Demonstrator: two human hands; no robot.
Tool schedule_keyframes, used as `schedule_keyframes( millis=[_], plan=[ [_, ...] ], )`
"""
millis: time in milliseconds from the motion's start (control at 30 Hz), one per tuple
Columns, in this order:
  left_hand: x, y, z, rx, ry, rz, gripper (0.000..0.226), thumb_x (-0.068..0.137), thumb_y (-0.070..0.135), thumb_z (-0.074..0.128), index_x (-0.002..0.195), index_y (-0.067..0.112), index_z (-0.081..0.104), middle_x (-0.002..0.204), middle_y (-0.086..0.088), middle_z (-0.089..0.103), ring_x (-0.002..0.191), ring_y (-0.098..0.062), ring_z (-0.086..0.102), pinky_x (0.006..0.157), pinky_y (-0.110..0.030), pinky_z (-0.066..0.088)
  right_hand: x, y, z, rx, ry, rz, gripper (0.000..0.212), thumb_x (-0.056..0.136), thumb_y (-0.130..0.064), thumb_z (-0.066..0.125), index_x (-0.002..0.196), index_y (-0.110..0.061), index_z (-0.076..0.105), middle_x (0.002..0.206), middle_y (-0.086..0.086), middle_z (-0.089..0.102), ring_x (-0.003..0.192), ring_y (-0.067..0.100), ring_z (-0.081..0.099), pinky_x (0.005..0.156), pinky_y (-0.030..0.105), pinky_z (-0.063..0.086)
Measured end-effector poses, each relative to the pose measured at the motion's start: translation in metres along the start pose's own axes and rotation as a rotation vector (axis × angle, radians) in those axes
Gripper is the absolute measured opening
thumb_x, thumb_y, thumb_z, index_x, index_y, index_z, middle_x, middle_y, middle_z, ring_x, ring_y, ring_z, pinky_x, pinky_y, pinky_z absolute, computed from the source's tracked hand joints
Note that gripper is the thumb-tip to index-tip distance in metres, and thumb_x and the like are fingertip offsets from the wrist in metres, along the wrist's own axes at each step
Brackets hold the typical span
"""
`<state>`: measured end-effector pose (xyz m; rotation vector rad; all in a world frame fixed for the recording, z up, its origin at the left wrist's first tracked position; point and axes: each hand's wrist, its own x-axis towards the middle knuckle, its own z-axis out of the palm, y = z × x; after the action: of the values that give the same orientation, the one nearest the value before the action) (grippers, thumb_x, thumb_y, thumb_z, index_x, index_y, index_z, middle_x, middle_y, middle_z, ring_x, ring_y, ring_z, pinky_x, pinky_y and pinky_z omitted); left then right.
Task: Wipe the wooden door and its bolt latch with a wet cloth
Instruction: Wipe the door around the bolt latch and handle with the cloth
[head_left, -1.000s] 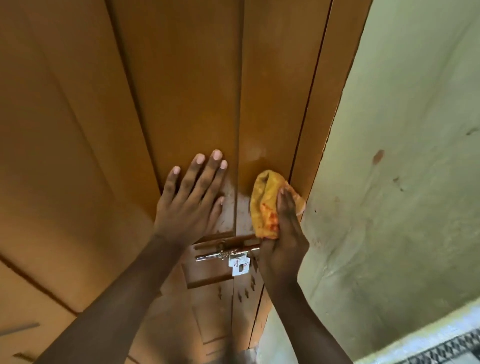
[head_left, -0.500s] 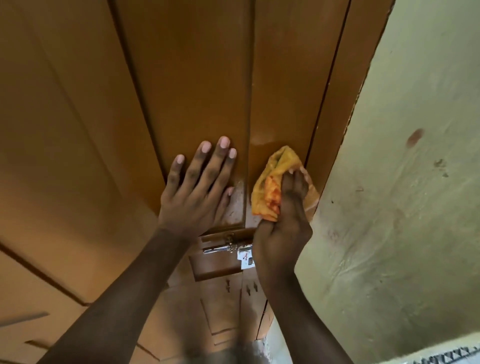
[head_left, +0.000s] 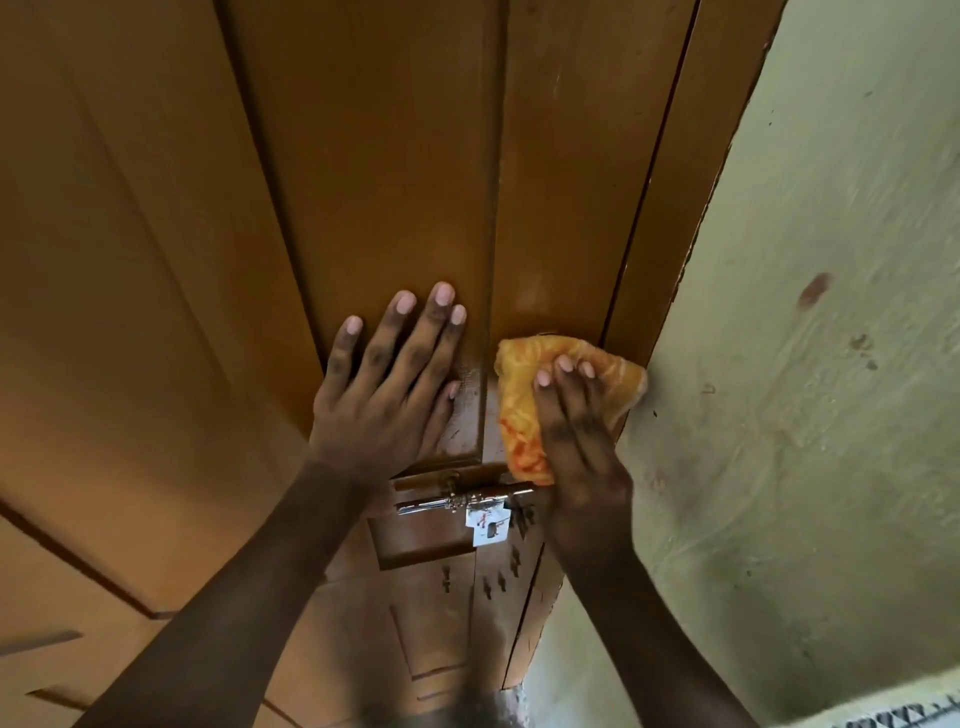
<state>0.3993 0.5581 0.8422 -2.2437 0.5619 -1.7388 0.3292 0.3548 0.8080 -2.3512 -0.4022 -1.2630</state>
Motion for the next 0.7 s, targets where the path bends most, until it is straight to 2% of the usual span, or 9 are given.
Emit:
schedule_keyframes(
  millis=[100, 167, 267, 333, 367, 433, 533, 600, 700],
  plan=[
    [-0.001, 0.001, 0.0, 0.008, -0.008, -0.008, 0.073, 0.101, 0.047, 0.05, 0.163, 0.013, 0.032, 0.169, -0.007, 0.024, 0.157, -0.026, 0.02, 0.123, -0.049, 0.017, 0.011, -0.004, 0.001, 0.148, 0.164, 0.205, 0.048, 0.099, -0.015, 0.058, 0.145, -0.004, 0.049, 0.151, 0.016, 0.05, 0.142, 0.037, 0.047, 0.096, 0.061, 0.055],
    [-0.001, 0.001, 0.0, 0.018, -0.012, -0.004, 0.073, 0.102, 0.048, 0.05, 0.163, 0.013, 0.031, 0.17, -0.006, 0.023, 0.157, -0.026, 0.021, 0.123, -0.048, 0.017, 0.023, -0.028, 0.009, 0.176, 0.231, 0.322, 0.044, 0.106, -0.026, 0.046, 0.144, -0.003, 0.051, 0.15, 0.017, 0.051, 0.141, 0.039, 0.047, 0.098, 0.063, 0.052],
    [0.0, 0.0, -0.001, 0.013, -0.015, 0.0, 0.074, 0.102, 0.048, 0.049, 0.164, 0.013, 0.029, 0.17, -0.007, 0.023, 0.157, -0.026, 0.021, 0.122, -0.049, 0.018, 0.009, -0.027, 0.02, 0.04, 0.138, 0.162, 0.047, 0.105, -0.022, 0.053, 0.148, -0.005, 0.046, 0.155, 0.018, 0.045, 0.151, 0.036, 0.032, 0.109, 0.064, 0.043],
    [0.0, 0.001, -0.001, 0.018, -0.015, -0.002, 0.073, 0.102, 0.048, 0.049, 0.163, 0.013, 0.03, 0.169, -0.007, 0.024, 0.156, -0.027, 0.024, 0.122, -0.049, 0.017, -0.008, -0.005, 0.02, 0.011, 0.108, 0.076, 0.057, 0.098, -0.017, 0.067, 0.148, -0.007, 0.043, 0.156, 0.017, 0.042, 0.152, 0.034, 0.031, 0.102, 0.065, 0.048],
    [0.0, 0.0, -0.001, 0.021, -0.013, -0.002, 0.073, 0.102, 0.048, 0.049, 0.163, 0.013, 0.03, 0.169, -0.007, 0.024, 0.155, -0.028, 0.025, 0.122, -0.049, 0.017, -0.013, 0.0, 0.019, 0.043, 0.125, 0.093, 0.055, 0.1, -0.021, 0.066, 0.148, -0.008, 0.042, 0.156, 0.016, 0.043, 0.15, 0.034, 0.034, 0.096, 0.066, 0.051],
    [-0.001, 0.001, -0.001, 0.02, -0.007, -0.002, 0.073, 0.102, 0.048, 0.05, 0.163, 0.013, 0.03, 0.169, -0.006, 0.025, 0.155, -0.027, 0.026, 0.123, -0.048, 0.017, -0.007, -0.008, 0.016, 0.152, 0.21, 0.224, 0.049, 0.107, -0.031, 0.05, 0.148, -0.006, 0.044, 0.154, 0.016, 0.045, 0.144, 0.036, 0.044, 0.092, 0.066, 0.053],
    [-0.001, 0.001, 0.0, 0.022, 0.001, 0.002, 0.074, 0.102, 0.049, 0.05, 0.163, 0.013, 0.03, 0.169, -0.006, 0.025, 0.154, -0.027, 0.028, 0.122, -0.049, 0.02, 0.019, -0.042, 0.016, 0.257, 0.266, 0.431, 0.057, 0.108, -0.039, 0.035, 0.148, 0.0, 0.046, 0.154, 0.017, 0.047, 0.146, 0.036, 0.04, 0.106, 0.062, 0.047],
    [-0.002, 0.001, 0.001, 0.025, 0.007, 0.007, 0.073, 0.102, 0.049, 0.05, 0.163, 0.013, 0.031, 0.168, -0.007, 0.027, 0.153, -0.028, 0.03, 0.119, -0.05, 0.027, 0.019, -0.046, 0.021, 0.163, 0.226, 0.381, 0.052, 0.108, -0.034, 0.038, 0.149, -0.002, 0.044, 0.157, 0.017, 0.043, 0.15, 0.036, 0.034, 0.107, 0.062, 0.046],
    [-0.001, 0.0, 0.002, 0.036, 0.008, 0.009, 0.073, 0.102, 0.049, 0.048, 0.163, 0.012, 0.031, 0.168, -0.007, 0.027, 0.153, -0.028, 0.03, 0.117, -0.05, 0.028, 0.0, -0.019, 0.018, 0.06, 0.131, 0.185, 0.056, 0.099, -0.015, 0.063, 0.15, -0.007, 0.04, 0.158, 0.015, 0.04, 0.151, 0.033, 0.033, 0.098, 0.06, 0.053]
  ],
)
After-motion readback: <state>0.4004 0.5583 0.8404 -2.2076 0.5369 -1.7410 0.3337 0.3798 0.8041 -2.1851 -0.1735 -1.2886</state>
